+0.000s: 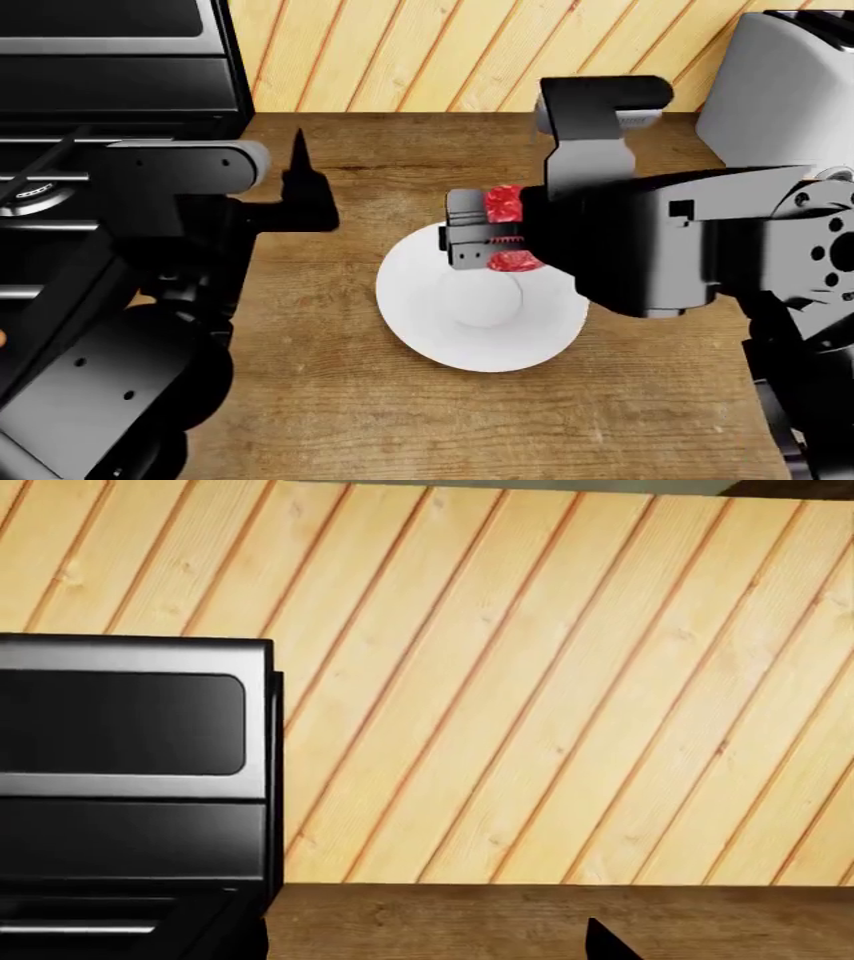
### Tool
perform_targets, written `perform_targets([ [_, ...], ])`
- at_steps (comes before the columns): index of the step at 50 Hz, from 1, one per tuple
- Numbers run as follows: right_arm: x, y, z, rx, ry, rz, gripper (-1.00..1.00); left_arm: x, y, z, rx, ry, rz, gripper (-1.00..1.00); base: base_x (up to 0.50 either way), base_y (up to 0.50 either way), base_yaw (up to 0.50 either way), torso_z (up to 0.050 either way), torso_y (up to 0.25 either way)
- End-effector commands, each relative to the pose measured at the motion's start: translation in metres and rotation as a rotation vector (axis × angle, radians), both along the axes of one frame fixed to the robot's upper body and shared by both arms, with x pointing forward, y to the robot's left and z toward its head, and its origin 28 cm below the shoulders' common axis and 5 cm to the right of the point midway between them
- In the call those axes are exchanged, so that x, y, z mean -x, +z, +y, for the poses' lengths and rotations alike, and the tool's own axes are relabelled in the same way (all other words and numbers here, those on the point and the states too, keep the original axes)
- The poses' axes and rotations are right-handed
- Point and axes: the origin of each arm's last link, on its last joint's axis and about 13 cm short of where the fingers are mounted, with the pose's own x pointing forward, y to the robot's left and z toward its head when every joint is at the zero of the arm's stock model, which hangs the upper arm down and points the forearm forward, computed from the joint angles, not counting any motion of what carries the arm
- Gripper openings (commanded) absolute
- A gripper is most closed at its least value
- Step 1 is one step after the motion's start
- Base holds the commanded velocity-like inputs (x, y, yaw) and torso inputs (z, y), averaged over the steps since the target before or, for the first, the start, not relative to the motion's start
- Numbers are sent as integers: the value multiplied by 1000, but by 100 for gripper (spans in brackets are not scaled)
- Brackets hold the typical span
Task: Frozen meat rests on a plate on the counter. Retrieve the meat and place it in a pot on a burner. Then turn the burner on.
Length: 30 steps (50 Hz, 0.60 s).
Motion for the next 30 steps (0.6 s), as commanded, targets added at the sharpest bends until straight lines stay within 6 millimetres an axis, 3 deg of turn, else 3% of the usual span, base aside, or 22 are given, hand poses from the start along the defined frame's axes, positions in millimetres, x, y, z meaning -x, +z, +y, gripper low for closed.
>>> perform_targets([
  [1,10,42,-3,11,-26,-222,-100,3,8,1,1,6,-26,100,0,0,0,0,0],
  [7,11,48,-5,48,-43,-335,-100,5,12,4,-7,15,-36,100,0,0,0,0,2],
  [18,11,52,-5,57,-38,-369,-100,7,14,5,-13,18,-39,100,0,0,0,0,1],
  [23,8,76,-6,166,-26,-541,-100,14,35,13,-54,80,-94,100,0,0,0,0,2],
  [30,13,92,-4,236,-5,-649,-100,23,63,21,-93,133,-168,100,0,0,0,0,1],
])
